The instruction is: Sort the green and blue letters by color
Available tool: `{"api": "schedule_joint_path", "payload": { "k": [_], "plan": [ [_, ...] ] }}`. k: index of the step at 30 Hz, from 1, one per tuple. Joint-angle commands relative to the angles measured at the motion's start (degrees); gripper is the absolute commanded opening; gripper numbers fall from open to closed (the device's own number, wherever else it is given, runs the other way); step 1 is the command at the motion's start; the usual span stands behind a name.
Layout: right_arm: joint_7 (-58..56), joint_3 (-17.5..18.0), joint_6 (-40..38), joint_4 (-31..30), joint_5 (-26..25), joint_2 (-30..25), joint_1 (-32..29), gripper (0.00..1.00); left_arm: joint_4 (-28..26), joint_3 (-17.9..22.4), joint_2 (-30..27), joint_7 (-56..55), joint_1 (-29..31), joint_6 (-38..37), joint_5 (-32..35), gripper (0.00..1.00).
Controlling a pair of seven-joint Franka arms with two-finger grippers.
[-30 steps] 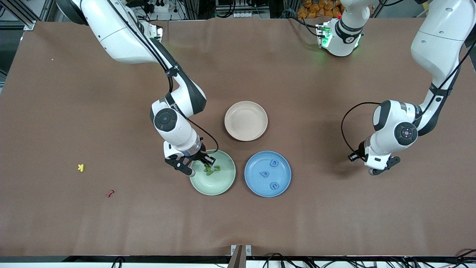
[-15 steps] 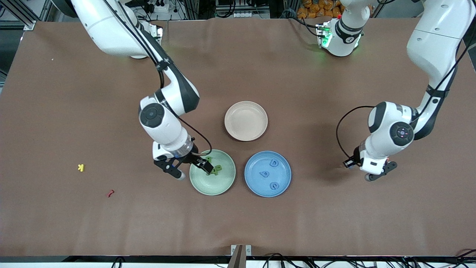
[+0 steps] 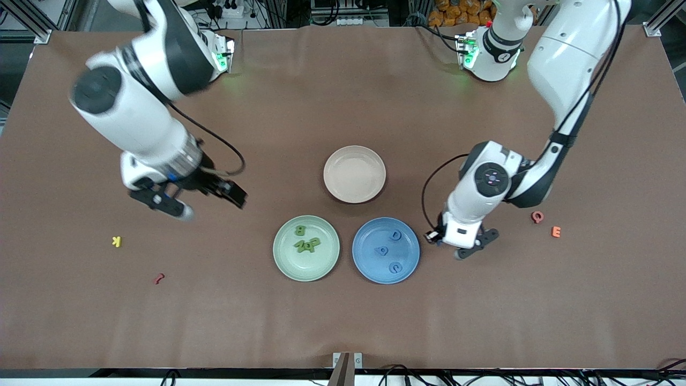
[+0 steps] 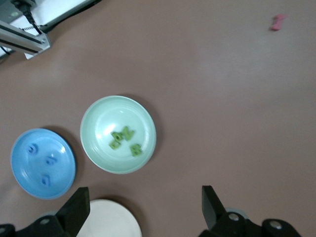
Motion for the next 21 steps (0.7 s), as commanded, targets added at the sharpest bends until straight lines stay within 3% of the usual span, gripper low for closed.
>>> {"api": "schedule_joint_path", "payload": {
  "k": [1, 7, 9, 11, 13, 14, 21],
  "plan": [
    [-9.48, 1.67, -5.74, -3.89, 0.24, -9.47, -4.55, 1.00, 6.50, 0.64, 4.43, -3.77, -3.87, 0.54, 0.62, 0.11],
    [-18.64, 0.53, -11.02, -3.71, 0.15, -15.45, -7.28, 1.00, 8.70, 3.00, 6.80, -6.84, -8.00, 5.28, 1.06, 0.11],
    [-20.83, 0.35, -12.16, -3.71, 0.24, -16.68, -8.25, 1.00, 8.97, 4.41, 6.89, -7.55, -9.85, 6.34, 1.06, 0.16],
    [-21.90, 0.26, -13.83, -3.19, 0.15, -17.48, -8.69, 1.00, 8.97, 5.90, 6.89, -7.64, -11.08, 6.52, 1.06, 0.37],
    [-22.16, -0.26, -15.15, -1.96, -0.03, -17.57, -8.95, 1.00, 8.88, 6.96, 6.80, -6.41, -12.05, 6.61, 1.32, 0.87],
    [-22.16, -0.88, -15.59, -1.60, -0.11, -17.57, -8.95, 1.00, 8.88, 7.14, 6.80, -6.23, -12.23, 6.61, 1.76, 1.00],
    [-29.88, -3.69, -19.46, 0.77, -0.64, -17.21, -9.83, 1.00, 8.18, 7.23, 6.01, -4.22, -11.44, 6.35, 5.54, 1.00]
  ]
}}
